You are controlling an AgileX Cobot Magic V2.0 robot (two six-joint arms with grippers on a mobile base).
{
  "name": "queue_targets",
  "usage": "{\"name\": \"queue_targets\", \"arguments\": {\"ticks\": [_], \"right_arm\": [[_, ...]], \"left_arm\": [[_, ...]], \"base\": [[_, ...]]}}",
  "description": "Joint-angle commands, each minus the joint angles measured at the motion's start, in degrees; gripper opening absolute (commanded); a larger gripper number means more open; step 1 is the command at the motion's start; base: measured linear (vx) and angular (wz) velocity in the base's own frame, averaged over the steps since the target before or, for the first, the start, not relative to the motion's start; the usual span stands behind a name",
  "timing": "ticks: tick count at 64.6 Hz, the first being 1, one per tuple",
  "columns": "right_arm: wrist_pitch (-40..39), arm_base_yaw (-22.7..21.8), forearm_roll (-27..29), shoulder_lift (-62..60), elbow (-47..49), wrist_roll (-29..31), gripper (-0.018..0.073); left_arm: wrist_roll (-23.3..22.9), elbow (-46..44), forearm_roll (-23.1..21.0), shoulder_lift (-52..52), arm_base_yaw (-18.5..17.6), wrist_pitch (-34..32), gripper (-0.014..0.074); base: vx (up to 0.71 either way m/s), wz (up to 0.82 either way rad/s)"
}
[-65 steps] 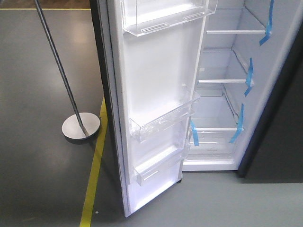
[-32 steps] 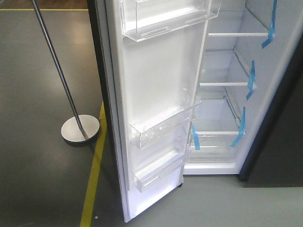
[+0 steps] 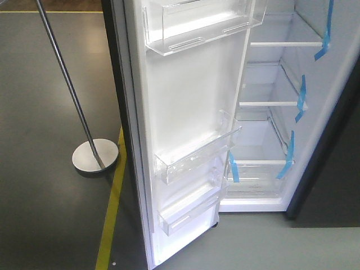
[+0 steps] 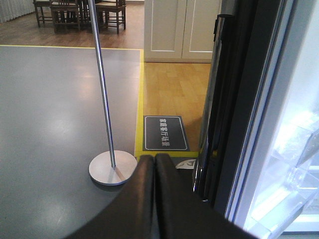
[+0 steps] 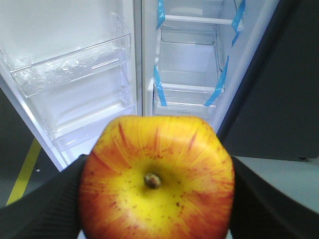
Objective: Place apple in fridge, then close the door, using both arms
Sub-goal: 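Drive closer to the open refrigerator door holding the apple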
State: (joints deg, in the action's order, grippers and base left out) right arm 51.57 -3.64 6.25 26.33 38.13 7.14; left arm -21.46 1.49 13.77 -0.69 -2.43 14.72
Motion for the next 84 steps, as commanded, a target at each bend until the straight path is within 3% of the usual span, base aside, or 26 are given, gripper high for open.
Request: {"name": "queue_targets", "arguments": {"ticks": [1, 84], "right_arm": [[-4.0, -0.1, 0.0, 0.4, 1.6, 0.1, 0.0188], [-4.0, -0.1, 0.0, 0.4, 1.6, 0.1, 0.0188]], "left_arm": [[-0.3, 1.2, 0.2, -0.8, -0.3, -3.7, -0.0005], [-0.3, 1.2, 0.2, -0.8, -0.3, -3.7, -0.0005]], "base": [[0.04, 0.01], [0.03, 0.01]]}}
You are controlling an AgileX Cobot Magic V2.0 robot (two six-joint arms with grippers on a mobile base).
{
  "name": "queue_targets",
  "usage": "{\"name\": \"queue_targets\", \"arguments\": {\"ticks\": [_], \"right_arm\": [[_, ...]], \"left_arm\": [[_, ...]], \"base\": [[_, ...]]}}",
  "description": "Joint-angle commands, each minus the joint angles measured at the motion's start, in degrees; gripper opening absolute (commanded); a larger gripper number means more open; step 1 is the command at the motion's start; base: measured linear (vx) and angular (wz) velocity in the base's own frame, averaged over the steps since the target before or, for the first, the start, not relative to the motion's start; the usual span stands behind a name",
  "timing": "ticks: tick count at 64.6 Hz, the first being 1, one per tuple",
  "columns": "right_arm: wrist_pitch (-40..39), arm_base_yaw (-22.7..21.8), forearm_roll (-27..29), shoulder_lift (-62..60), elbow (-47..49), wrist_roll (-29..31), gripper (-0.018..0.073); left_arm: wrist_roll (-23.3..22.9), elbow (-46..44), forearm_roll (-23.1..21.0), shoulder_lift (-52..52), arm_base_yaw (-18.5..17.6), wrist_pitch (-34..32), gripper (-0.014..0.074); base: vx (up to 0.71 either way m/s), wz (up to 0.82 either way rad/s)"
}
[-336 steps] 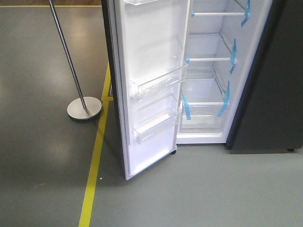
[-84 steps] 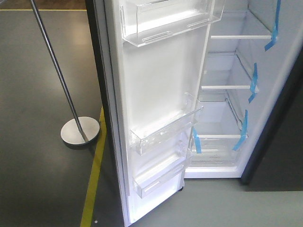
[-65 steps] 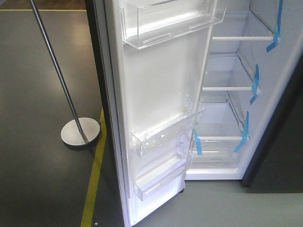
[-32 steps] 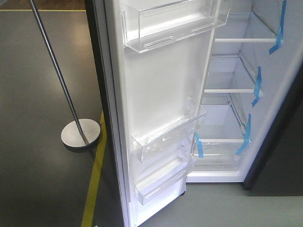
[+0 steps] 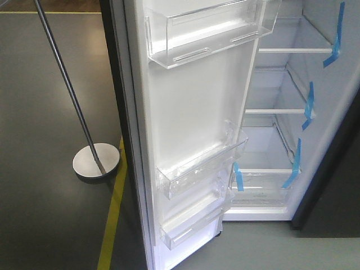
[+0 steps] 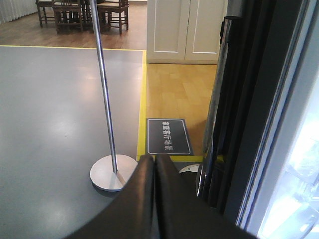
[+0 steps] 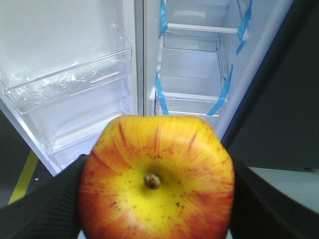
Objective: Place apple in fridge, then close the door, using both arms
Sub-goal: 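Drive closer to the open refrigerator door holding the apple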
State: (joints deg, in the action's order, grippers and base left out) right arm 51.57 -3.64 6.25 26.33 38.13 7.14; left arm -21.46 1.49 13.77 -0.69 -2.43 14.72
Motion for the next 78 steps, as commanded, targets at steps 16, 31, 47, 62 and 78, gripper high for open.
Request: {"name": "queue_targets", "arguments": {"ticks": [16, 31, 47, 62, 78], "right_arm": [[-4.0, -0.1, 0.0, 0.4, 1.6, 0.1, 0.0188], [-4.0, -0.1, 0.0, 0.4, 1.6, 0.1, 0.0188], [-4.0, -0.1, 0.0, 0.4, 1.6, 0.1, 0.0188], [-4.0, -0.1, 0.0, 0.4, 1.6, 0.1, 0.0188], [-4.0, -0.1, 0.0, 0.4, 1.6, 0.1, 0.0188]], "left_arm": [[-0.3, 1.2, 0.2, -0.8, -0.3, -3.7, -0.0005], [-0.3, 1.2, 0.2, -0.8, -0.3, -3.7, -0.0005], [-0.3, 1.2, 0.2, -0.8, -0.3, -3.7, -0.0005], [-0.3, 1.2, 0.2, -0.8, -0.3, -3.7, -0.0005], [-0.3, 1.2, 0.2, -0.8, -0.3, -3.7, -0.0005]], "base": [[0.04, 0.01], [0.04, 0.01], [0.04, 0.01], [0.04, 0.01], [0.04, 0.0]]}}
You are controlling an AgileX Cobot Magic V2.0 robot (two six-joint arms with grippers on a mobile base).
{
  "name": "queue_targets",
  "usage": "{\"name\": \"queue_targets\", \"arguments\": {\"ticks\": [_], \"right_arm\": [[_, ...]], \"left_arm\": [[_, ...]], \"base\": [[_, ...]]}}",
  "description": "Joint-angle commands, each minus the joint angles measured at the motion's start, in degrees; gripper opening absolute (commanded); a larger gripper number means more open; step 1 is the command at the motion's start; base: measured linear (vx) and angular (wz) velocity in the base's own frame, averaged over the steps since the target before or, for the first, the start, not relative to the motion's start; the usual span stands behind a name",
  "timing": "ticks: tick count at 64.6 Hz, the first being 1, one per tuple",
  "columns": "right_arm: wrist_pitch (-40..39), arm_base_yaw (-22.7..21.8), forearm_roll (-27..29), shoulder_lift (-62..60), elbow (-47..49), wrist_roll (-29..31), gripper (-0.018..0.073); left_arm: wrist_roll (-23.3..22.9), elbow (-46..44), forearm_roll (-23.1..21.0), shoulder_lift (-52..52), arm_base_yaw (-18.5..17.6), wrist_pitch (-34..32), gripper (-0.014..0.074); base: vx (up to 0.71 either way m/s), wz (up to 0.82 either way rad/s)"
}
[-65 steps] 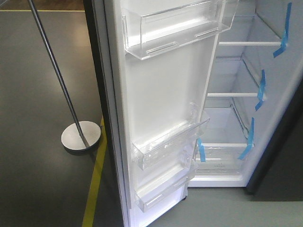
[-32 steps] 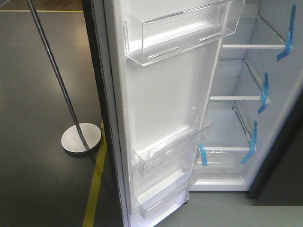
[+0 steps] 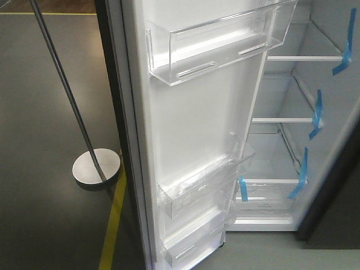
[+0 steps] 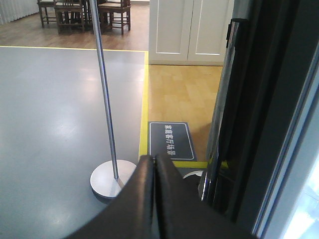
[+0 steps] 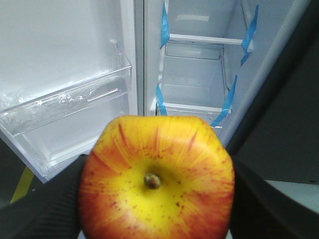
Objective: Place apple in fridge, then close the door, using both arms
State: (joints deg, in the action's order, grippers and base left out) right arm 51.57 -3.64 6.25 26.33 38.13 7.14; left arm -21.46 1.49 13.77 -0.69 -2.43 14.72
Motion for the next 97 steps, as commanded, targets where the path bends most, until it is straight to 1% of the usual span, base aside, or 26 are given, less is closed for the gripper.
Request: {"name": "queue_targets", "arguments": {"ticks": [1, 97], "right_arm": [[-4.0, -0.1, 0.0, 0.4, 1.6, 0.1, 0.0188], [-4.0, -0.1, 0.0, 0.4, 1.6, 0.1, 0.0188]], "left_arm": [[-0.3, 1.2, 0.2, -0.8, -0.3, -3.7, -0.0005], [-0.3, 1.2, 0.2, -0.8, -0.3, -3.7, -0.0005]], "base": [[0.04, 0.01], [0.03, 0.0]]}}
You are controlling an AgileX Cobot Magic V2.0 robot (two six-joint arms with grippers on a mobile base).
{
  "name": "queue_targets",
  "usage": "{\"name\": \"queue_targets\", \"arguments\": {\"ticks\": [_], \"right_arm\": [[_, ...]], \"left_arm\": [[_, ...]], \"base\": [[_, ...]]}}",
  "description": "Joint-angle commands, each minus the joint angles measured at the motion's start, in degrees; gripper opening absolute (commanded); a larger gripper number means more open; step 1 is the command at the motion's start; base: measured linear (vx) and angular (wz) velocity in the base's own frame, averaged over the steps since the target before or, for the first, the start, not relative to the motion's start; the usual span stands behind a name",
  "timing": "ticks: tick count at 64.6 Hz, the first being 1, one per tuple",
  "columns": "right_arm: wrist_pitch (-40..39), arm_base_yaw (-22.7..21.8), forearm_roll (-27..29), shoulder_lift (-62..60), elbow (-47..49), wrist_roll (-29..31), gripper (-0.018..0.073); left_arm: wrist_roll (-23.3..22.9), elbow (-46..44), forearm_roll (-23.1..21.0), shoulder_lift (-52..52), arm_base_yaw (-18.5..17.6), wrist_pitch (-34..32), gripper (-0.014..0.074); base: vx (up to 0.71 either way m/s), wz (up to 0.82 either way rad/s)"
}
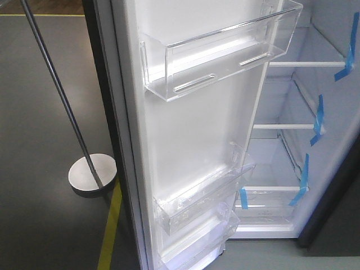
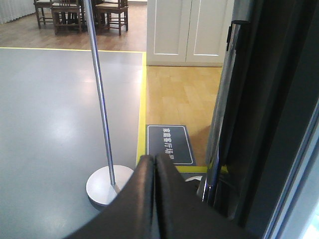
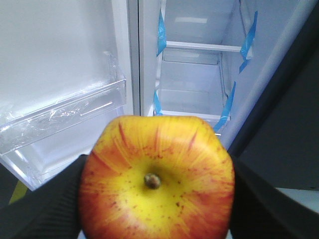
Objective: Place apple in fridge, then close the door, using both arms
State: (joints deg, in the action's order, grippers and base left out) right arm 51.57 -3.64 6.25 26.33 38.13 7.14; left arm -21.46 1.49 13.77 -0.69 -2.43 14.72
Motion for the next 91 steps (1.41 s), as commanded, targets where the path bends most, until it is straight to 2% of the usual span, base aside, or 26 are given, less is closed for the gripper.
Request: {"name": "queue_targets", "arguments": {"ticks": [1, 91], "right_arm": [[-4.0, -0.1, 0.0, 0.4, 1.6, 0.1, 0.0188], [-4.0, -0.1, 0.0, 0.4, 1.6, 0.1, 0.0188]], "left_arm": [[-0.3, 1.2, 0.2, -0.8, -0.3, -3.7, -0.0005], [-0.3, 1.2, 0.2, -0.8, -0.3, -3.7, -0.0005]], "base": [[0.02, -0.03], [0.0, -0.01]]}}
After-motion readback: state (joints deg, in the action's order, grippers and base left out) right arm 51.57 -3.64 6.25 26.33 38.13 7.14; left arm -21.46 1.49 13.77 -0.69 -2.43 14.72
